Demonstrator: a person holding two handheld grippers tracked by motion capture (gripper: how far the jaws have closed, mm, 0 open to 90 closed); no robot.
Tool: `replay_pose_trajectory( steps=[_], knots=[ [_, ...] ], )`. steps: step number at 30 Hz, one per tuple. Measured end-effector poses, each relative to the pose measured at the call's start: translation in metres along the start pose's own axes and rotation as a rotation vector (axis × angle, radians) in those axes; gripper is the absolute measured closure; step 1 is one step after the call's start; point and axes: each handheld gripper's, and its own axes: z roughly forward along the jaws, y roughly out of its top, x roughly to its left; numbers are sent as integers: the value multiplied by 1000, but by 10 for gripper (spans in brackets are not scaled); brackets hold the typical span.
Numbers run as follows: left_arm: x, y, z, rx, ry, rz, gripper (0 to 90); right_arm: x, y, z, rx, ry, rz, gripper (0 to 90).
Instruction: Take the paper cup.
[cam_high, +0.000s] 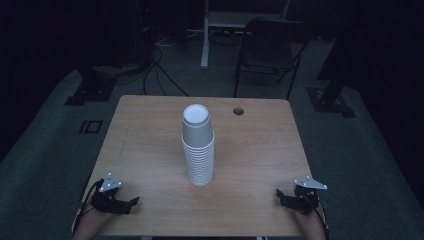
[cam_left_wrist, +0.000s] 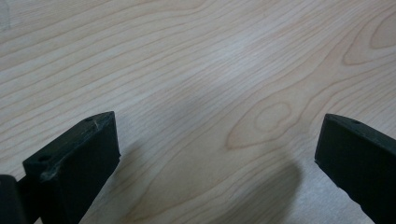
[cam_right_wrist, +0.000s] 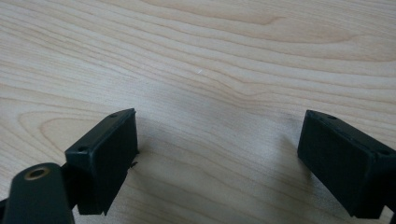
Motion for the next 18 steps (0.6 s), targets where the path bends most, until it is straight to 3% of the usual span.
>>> replay_pose_trajectory(
  steps=[18],
  knots=[
    [-12, 28, -3, -40, -46, 47, 2, 0, 0, 0, 0, 0, 1, 115]
  ],
)
